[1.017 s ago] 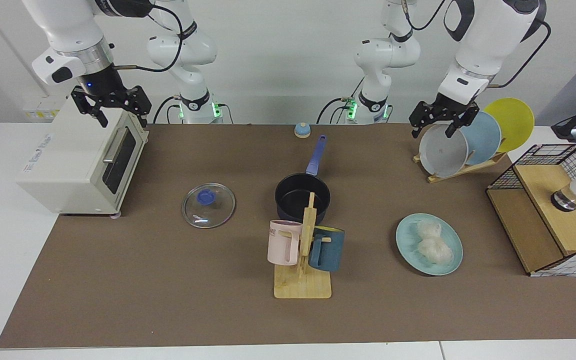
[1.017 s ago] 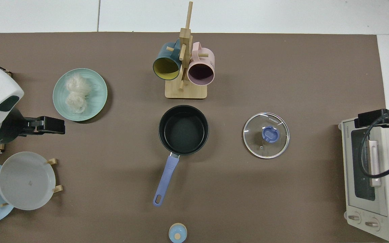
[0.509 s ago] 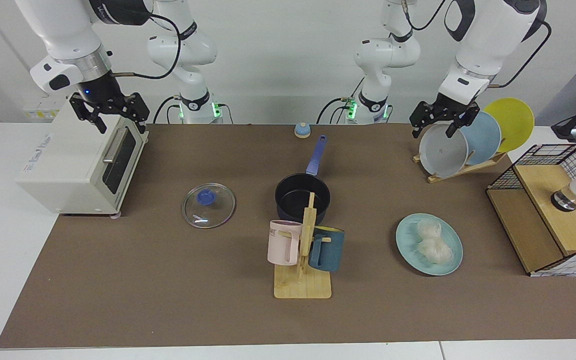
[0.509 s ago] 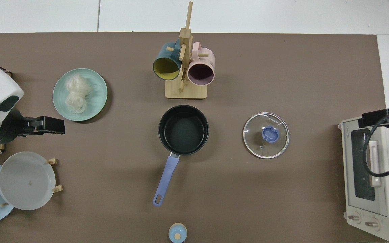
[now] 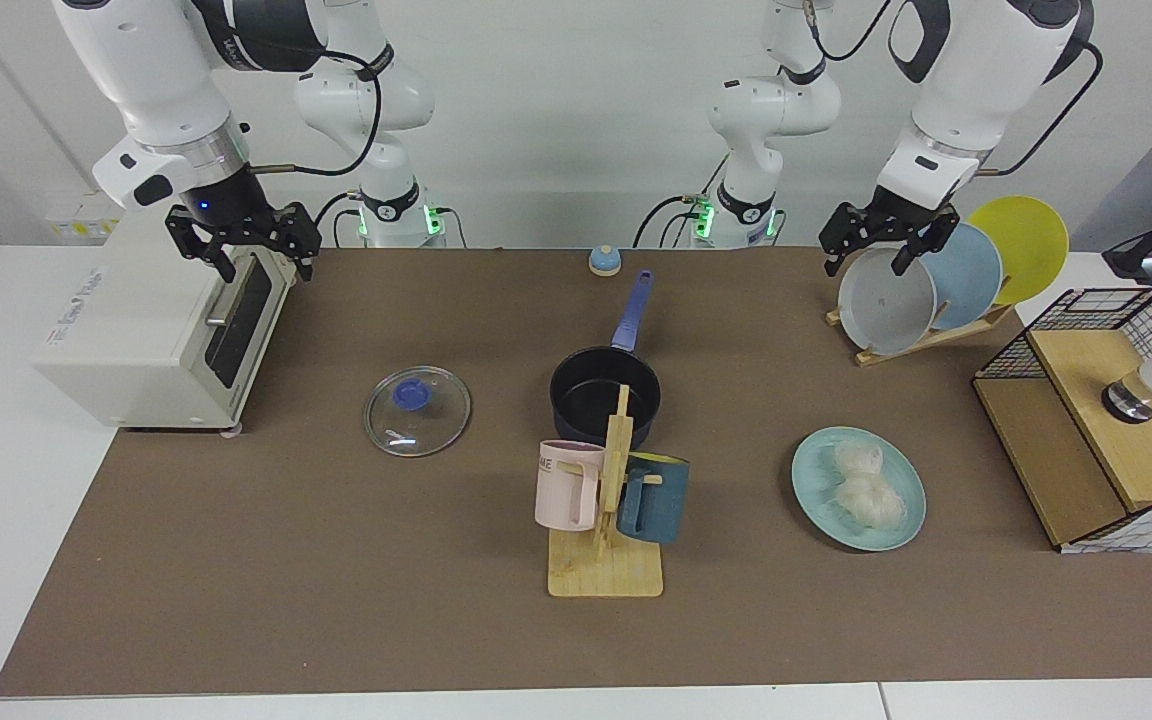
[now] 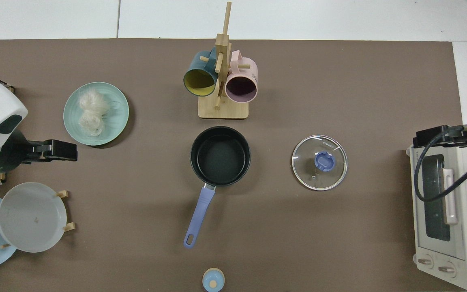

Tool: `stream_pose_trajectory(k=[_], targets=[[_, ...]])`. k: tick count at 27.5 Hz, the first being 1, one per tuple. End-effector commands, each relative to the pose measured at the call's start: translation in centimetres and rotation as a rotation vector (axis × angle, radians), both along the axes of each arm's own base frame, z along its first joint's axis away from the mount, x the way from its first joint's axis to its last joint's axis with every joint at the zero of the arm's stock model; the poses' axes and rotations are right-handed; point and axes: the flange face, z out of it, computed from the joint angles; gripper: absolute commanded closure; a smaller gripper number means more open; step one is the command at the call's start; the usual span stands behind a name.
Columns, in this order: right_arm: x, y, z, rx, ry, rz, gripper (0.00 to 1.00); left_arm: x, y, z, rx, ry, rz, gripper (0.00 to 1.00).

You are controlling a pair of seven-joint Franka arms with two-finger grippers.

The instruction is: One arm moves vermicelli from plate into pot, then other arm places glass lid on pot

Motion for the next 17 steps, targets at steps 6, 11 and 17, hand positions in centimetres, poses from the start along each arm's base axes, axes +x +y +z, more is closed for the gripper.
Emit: stream_pose_trajectory(k=[6, 11, 17], targets=[[1.1, 2.3, -1.6, 0.017, -0.008, 0.017, 0.00, -0.4, 0.1, 0.0, 0.011, 0.010, -0.001, 0.00], [1.8, 3.8, -2.6, 0.016, -0.019, 0.024, 0.00, -0.4, 0.2, 0.1, 0.011, 0.007, 0.000, 0.00], [2.7, 5.5, -5.3, 0.018, -0.031, 0.033, 0.00, -0.4, 0.2, 0.2, 0.011, 0.005, 0.001, 0.00]])
